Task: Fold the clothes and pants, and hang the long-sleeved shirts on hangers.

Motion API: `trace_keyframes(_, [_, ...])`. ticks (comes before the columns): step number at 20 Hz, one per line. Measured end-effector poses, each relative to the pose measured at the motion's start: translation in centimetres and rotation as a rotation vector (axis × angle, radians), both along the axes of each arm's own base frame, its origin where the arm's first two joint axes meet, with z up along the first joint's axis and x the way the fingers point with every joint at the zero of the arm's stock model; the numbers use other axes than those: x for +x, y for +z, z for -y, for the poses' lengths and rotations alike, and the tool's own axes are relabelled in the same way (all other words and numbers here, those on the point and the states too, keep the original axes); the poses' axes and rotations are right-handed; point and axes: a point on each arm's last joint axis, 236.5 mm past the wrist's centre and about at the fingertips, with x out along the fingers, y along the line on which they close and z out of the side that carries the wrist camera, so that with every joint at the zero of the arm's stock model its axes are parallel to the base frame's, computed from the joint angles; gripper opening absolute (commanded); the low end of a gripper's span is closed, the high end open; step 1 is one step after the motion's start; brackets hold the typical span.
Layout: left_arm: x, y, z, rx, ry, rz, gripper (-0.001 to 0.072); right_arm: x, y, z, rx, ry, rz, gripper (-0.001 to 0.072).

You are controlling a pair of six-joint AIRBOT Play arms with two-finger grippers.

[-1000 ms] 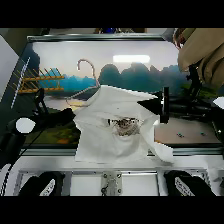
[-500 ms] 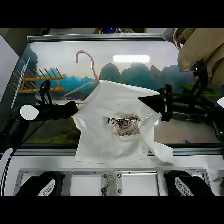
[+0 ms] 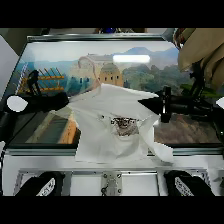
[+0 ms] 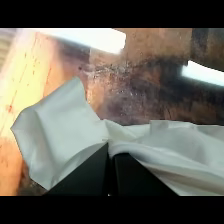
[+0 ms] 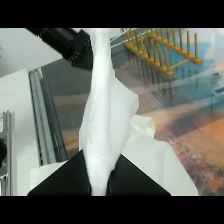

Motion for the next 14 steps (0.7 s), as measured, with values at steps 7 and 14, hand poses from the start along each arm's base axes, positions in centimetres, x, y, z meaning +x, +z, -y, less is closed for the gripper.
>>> trace_keyframes(7, [1.3,6.2,-1.7,0.045,-0.030,0.104,0.0023,0.7,-0.8,0.4,-0.032,-0.035,-0.019,0.0006])
trace_keyframes(14, [-1.0,14.2,5.1,0.064,-0.267,0.249,0.0024,2.3,-0.1,0.8,0.012,-0.113,-0.047,0.0007])
